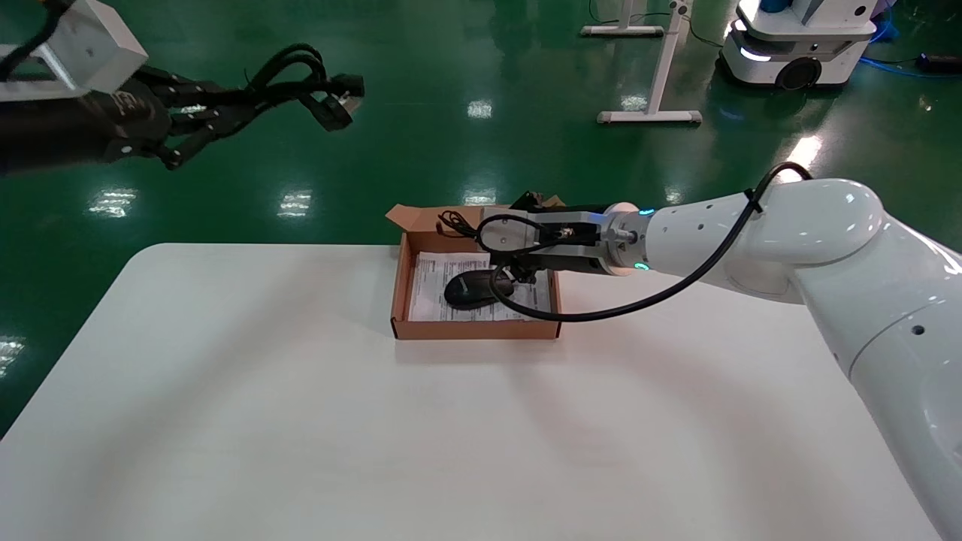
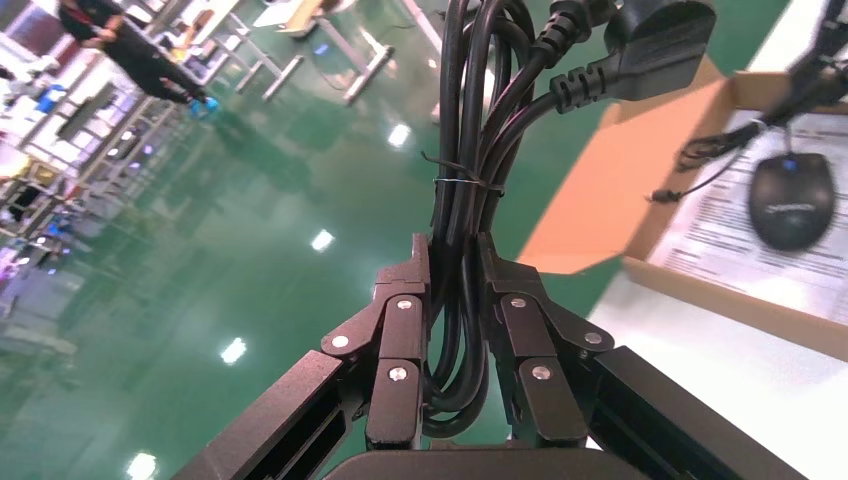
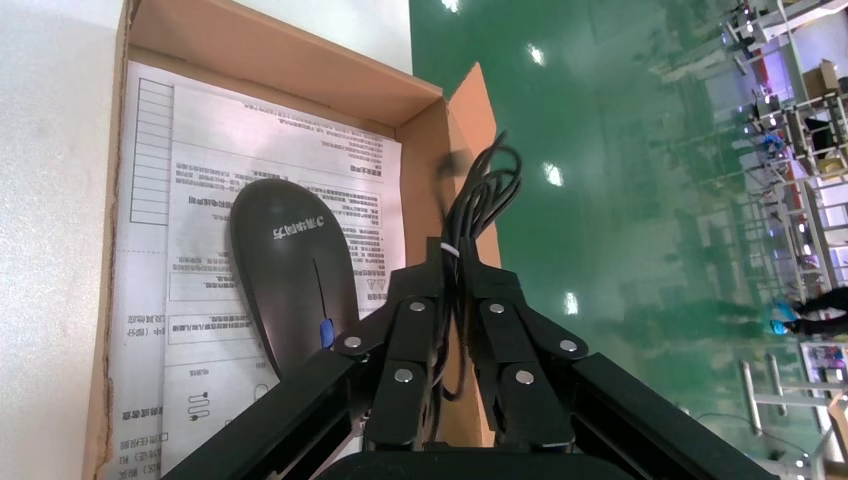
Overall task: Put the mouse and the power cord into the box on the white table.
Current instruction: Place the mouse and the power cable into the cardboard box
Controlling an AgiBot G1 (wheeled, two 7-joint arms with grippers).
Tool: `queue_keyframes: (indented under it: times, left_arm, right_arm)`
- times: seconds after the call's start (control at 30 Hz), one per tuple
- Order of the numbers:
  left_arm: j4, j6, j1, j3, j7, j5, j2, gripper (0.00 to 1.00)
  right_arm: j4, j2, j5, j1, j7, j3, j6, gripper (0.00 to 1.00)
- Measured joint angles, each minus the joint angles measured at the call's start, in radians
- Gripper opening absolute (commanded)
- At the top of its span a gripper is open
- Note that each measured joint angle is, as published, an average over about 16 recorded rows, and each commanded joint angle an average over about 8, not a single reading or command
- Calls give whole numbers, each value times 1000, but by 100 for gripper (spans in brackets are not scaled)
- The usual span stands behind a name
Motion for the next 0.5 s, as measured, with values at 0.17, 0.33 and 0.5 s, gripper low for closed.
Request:
queue_keyframes:
  times: [0.17,0.33,0.5]
  left_arm:
    - [-15,11,24,27,-21,23,21,0]
    - [34,12,33,57,6,45,87,0]
    - [147,-3,28,81,79,59,200,0]
  right_arm:
    - [-6,6,25,17,20,-40,26,100]
    - [-48,26,50,59,29,-57,44,100]
    - [-110,76,75,113,21,-54,27,100]
